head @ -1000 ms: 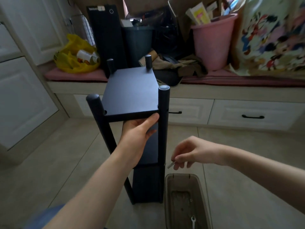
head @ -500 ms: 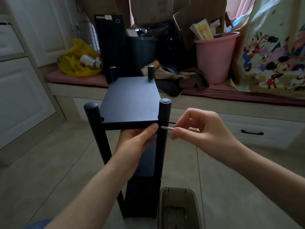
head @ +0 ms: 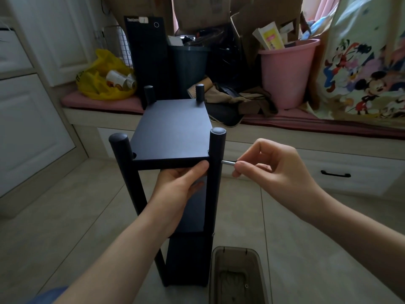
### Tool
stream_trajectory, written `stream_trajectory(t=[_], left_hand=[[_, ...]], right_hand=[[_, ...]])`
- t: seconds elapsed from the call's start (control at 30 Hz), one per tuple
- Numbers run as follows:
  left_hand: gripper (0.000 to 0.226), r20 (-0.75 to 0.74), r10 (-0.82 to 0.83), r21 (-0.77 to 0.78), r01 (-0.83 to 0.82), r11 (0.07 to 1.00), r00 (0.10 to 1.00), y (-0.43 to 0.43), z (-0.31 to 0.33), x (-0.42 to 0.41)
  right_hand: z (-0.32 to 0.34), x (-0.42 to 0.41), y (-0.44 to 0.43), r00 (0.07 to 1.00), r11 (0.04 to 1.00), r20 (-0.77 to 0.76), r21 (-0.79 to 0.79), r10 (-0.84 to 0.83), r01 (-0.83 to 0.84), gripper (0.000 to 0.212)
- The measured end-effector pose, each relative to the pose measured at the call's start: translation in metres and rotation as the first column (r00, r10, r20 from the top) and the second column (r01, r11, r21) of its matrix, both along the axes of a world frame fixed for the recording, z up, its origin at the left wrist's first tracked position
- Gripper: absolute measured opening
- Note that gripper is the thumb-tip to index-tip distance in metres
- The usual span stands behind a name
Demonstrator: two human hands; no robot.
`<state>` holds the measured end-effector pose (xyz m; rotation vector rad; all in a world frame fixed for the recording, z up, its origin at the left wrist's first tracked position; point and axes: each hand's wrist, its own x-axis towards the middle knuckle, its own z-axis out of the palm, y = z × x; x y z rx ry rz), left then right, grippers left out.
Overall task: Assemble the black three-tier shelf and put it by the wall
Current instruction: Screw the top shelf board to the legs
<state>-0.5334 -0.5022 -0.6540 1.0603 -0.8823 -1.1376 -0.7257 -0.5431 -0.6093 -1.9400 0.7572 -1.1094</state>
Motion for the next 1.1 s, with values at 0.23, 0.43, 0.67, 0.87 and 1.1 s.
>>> stream_trajectory(t=[0.23, 0.43, 0.67, 0.87, 1.1], left_hand=[[0.051, 0.0, 0.0, -0.004, 0.0, 1.0, 1.0, 0.001, 0.001, 0.0], [0.054, -0.005, 0.035, -0.034, -0.035, 0.999, 0.999, 0.003, 0.002, -0.002], [0.055, 0.02, 0.04, -0.056, -0.039, 0.998, 0.999, 0.002, 0.001, -0.001], [0.059, 0.047, 0.028, -0.071, -0.025, 0.997, 0.998, 0.001, -0.001, 0.001], [0.059, 0.063, 0.026, -0.086, -0.02, 0.996, 0.998, 0.001, -0.001, 0.003]], right_hand=[[-0.006, 0.004, 0.002, 1.0, 0.999, 0.016, 0.032, 0.015, -0.016, 0.013], [-0.013, 0.008, 0.001, 1.0, 0.999, 0.026, 0.043, -0.003, 0.002, 0.017], [-0.011, 0.011, -0.001, 0.998, 0.999, 0.045, 0.01, -0.053, 0.052, 0.016], [-0.01, 0.015, 0.0, 0.998, 0.999, 0.051, 0.013, -0.046, 0.046, 0.016], [-0.011, 0.021, -0.001, 0.996, 0.996, 0.056, 0.048, -0.075, 0.072, 0.016]])
